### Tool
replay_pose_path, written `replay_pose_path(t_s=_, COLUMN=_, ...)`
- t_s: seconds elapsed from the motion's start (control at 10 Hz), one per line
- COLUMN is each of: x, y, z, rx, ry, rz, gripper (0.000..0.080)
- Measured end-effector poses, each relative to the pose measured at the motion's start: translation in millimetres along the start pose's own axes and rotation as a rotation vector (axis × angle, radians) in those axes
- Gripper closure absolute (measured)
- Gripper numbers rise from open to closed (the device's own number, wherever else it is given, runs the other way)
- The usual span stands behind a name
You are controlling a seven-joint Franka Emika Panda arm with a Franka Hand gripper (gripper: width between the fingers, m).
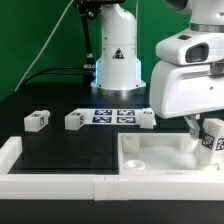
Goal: Assemble one leg
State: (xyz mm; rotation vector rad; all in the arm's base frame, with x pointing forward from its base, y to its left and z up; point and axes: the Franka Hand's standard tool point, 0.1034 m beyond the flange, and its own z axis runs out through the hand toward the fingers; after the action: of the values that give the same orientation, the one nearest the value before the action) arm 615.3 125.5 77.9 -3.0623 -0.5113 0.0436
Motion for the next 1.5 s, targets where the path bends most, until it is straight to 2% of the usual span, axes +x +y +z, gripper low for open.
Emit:
replay_pose_path(t_s=0.1, x=-0.3, y=1.5, z=0.3, rx=-0.001, ry=-0.001, rz=0.002, gripper=0.0502)
replay_pose_path(t_s=0.5, x=-0.8, y=2.7, z=0.4, rx=0.0, ry=-0.001, rz=0.026, gripper=0.0505)
replay_pose_path(t_s=0.6, x=-1.5, y=4.7, z=1.2, rx=0.035, ry=0.015, rz=0.21, gripper=0.0505)
replay_pose_path(t_s=0.7, x=-2.5, y=5.5, z=1.7, rx=0.05, ry=0.018, rz=0.379, gripper=0.0506)
replay_pose_path(t_s=0.8, x=-2.5, y=5.3, z=1.9, rx=0.052, ry=0.023, rz=0.462, gripper=0.0506)
replay_pose_path(t_s=1.1, x=-1.0, y=1.3, z=3.9, rx=0.088, ry=0.027, rz=1.003, gripper=0.0506)
replay_pose_path(t_s=1.3, x=-0.3, y=-5.0, z=5.1, rx=0.093, ry=0.017, rz=1.224, gripper=0.0506)
replay_pose_path(t_s=1.5, x=-0.1, y=-5.5, z=5.1, rx=0.096, ry=0.015, rz=1.226, gripper=0.05)
